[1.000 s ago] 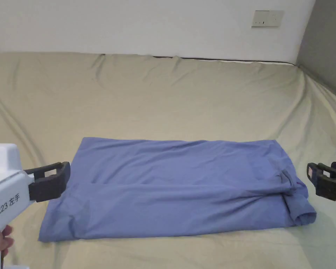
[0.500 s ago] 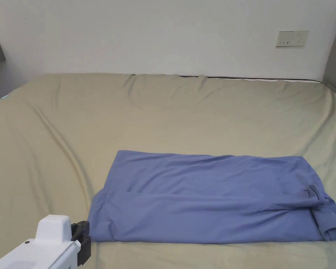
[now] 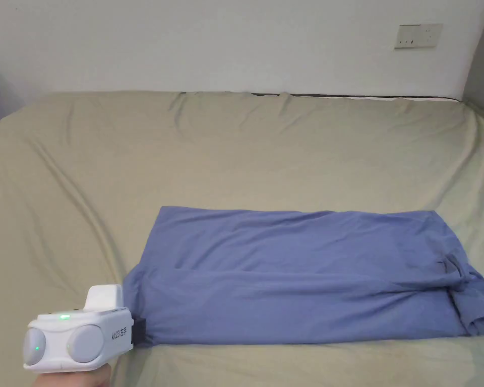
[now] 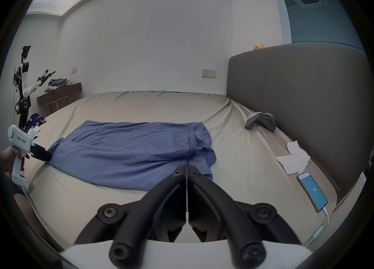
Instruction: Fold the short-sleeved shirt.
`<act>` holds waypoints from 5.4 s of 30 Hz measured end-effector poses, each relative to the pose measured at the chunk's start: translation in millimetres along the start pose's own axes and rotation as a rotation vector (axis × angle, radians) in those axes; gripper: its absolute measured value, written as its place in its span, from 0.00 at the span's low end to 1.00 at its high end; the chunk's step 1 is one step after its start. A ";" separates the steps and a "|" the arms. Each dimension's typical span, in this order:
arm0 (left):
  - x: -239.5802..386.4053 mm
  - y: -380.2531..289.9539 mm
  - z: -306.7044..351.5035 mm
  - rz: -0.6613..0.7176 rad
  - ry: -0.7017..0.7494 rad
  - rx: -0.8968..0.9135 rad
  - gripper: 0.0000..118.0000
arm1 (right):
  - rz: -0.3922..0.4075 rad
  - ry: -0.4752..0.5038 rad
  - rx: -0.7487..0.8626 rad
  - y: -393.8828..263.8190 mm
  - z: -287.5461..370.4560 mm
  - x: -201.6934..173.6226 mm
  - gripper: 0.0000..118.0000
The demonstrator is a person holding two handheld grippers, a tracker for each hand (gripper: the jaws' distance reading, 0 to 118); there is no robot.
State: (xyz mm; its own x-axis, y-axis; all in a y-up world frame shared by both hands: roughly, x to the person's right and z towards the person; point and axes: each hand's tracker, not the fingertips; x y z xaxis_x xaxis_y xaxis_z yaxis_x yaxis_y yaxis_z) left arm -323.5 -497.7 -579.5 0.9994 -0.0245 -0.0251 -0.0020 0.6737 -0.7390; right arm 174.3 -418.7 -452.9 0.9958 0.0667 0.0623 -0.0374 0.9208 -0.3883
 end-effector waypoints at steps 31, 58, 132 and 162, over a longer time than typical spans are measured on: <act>-10.7 19.2 75.9 -0.039 -0.139 0.101 0.03 | -0.131 0.028 -0.307 14.7 -114.2 45.7 0.04; -54.2 -94.4 128.5 -0.068 -0.156 -0.080 0.03 | 0.027 -0.013 -0.434 -79.4 37.4 71.8 0.04; 5.5 146.5 -41.7 -0.089 -0.086 0.096 0.01 | -0.085 0.098 -0.109 17.0 -5.8 11.2 1.00; -14.1 133.9 29.2 -0.053 -0.116 0.157 0.01 | -0.020 0.133 -0.275 99.1 -192.7 59.9 0.03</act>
State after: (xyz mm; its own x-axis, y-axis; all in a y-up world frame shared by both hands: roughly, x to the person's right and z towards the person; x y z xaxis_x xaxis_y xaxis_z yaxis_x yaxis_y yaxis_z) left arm -336.9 -385.5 -658.4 0.9954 0.0161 0.0949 0.0468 0.7810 -0.6228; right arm 246.4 -397.5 -664.8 0.9990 -0.0181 -0.0410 -0.0114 0.7817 -0.6235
